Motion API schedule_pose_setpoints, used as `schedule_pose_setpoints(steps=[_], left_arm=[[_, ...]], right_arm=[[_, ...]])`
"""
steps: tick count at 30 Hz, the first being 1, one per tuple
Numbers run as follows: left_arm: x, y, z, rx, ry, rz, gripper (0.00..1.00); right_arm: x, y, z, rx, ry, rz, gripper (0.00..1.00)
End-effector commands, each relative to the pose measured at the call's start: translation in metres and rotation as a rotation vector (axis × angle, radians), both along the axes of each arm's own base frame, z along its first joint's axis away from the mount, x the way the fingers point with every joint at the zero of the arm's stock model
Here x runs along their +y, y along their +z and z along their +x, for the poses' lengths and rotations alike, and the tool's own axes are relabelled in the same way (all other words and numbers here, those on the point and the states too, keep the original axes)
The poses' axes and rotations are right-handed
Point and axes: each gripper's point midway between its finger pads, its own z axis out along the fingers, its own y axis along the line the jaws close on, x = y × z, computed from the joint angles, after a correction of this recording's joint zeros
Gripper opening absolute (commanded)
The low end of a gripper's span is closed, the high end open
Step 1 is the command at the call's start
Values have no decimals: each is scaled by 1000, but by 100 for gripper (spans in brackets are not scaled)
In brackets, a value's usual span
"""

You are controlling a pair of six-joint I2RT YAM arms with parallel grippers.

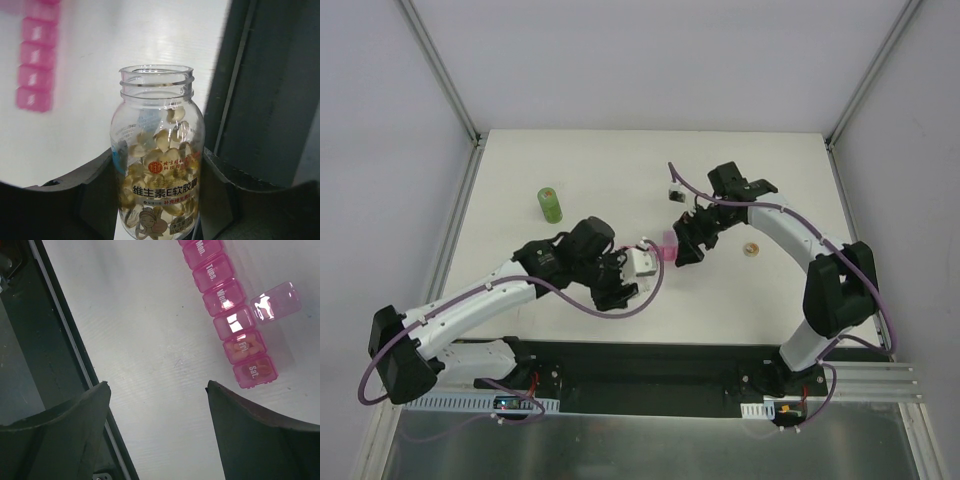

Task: Sort the pills into containers

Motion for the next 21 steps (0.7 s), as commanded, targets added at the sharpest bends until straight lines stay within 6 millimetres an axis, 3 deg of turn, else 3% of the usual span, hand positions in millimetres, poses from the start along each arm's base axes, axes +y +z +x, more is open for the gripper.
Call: schedule_pose_setpoints(steps=[1, 4, 5, 7, 10, 17, 21], left_arm=[[17, 7, 45, -22, 181, -23, 0], [-4, 16, 23, -10, 74, -62, 0], [-1, 7, 22, -22, 70, -43, 0], [6, 5, 39, -50, 109, -79, 0], [-7, 17, 31, -16, 63, -155, 0], [-2, -28, 57, 18, 115, -59, 0], [-6, -40, 72, 18, 139, -4, 0]], right_arm=[[1, 17, 1, -25, -18, 44, 81], [-3, 18, 0, -28, -24, 43, 81], [-5, 18, 2, -29, -31, 46, 81], [-6, 19, 2, -27, -34, 54, 81], [-8, 19, 4, -22, -44, 55, 81], [-16, 15, 10, -21, -67, 36, 81], [-24, 9, 15, -8, -90, 18, 81]])
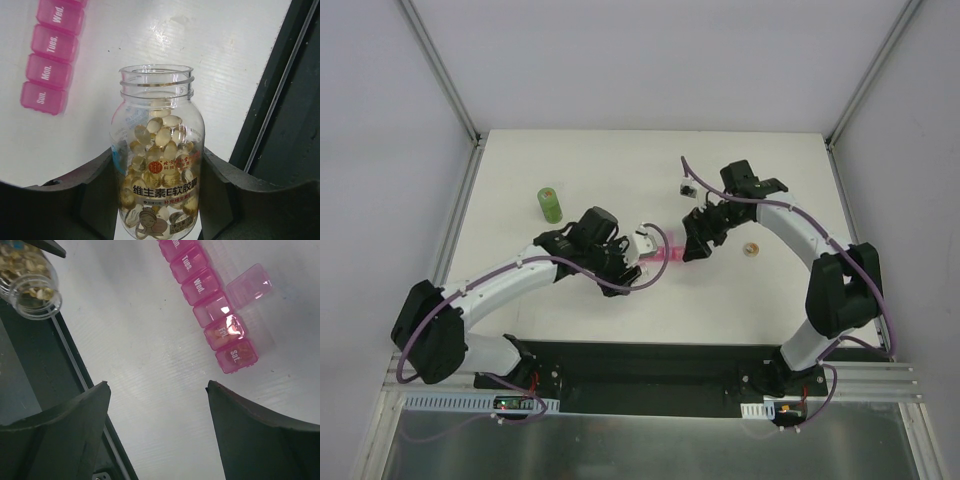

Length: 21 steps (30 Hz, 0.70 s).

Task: Sort the pills into containers

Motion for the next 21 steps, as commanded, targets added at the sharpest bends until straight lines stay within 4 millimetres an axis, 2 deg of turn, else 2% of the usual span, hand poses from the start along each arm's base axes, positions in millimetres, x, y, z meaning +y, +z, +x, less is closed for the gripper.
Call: schedule_pose_setpoints(steps=[1, 8, 13, 21], left_arm=[[-10, -5, 20, -24, 4, 20, 0], [-18, -21, 38, -31, -19, 78, 0], [-24, -33, 49, -53, -82, 111, 0], [-39, -35, 77, -93, -150, 103, 0]], right_arm=[[-9, 9, 5, -6, -36, 16, 82], [-22, 6, 15, -4, -63, 22, 82], [-28, -7, 19, 26, -42, 4, 82], [-33, 6, 25, 113, -110, 113, 82]])
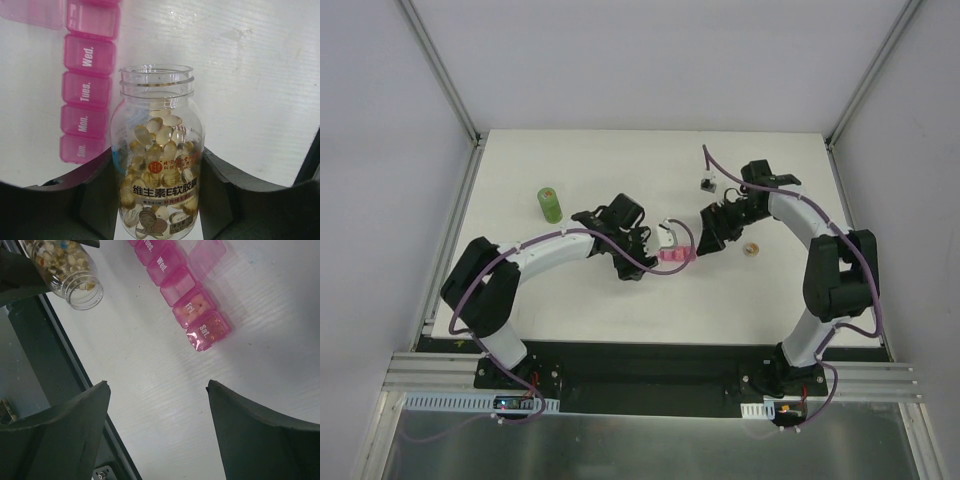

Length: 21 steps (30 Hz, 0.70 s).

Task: Sort the pills into containers

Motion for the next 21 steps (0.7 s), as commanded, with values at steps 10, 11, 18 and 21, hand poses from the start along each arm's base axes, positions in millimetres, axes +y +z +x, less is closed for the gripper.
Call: schedule_pose_setpoints(steps=[10, 11, 18, 21], left_arm=[[-31, 10, 40, 33, -46, -93, 0], [-30, 8, 40, 47, -38, -83, 0], [-31, 1, 43, 110, 1, -38, 0], [-28, -1, 44, 107, 7, -20, 0]], right_arm=[[-10, 34, 12, 14, -80, 133, 81], [-11, 34, 13, 16, -84, 132, 81], [-16, 34, 16, 22, -106, 136, 82], [-18, 32, 17, 32, -115, 138, 81]])
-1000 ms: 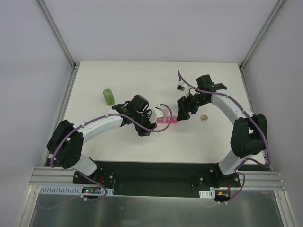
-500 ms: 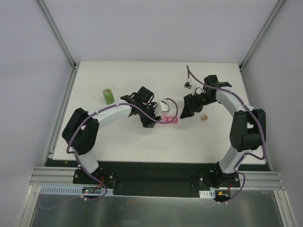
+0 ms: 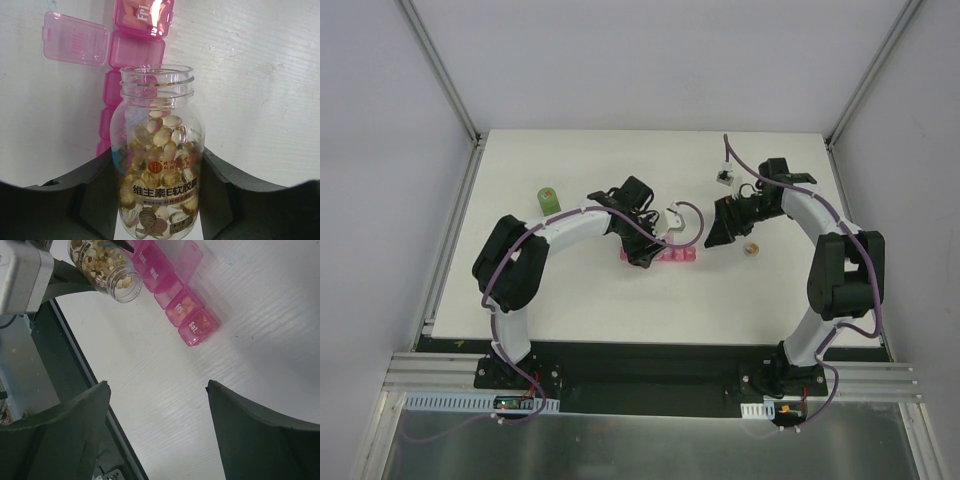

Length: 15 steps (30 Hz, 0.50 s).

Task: Sort the pills into containers

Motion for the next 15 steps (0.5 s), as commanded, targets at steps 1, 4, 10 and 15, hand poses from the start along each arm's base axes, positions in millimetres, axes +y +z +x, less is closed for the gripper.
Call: schedule_pose_setpoints(steps=[1, 4, 10, 15], left_arm=[[-1, 8, -2, 25, 0, 2, 0], [1, 5, -1, 29, 4, 19, 0], [-1, 3, 1, 33, -1, 53, 0], [1, 0, 4, 37, 3, 94, 0]], right_arm=[[1, 19, 5, -15, -12, 50, 81], [1, 17, 6, -7, -14, 51, 82], [0, 14, 6, 9, -21, 49, 81], [0, 13, 6, 17, -25, 52, 81]])
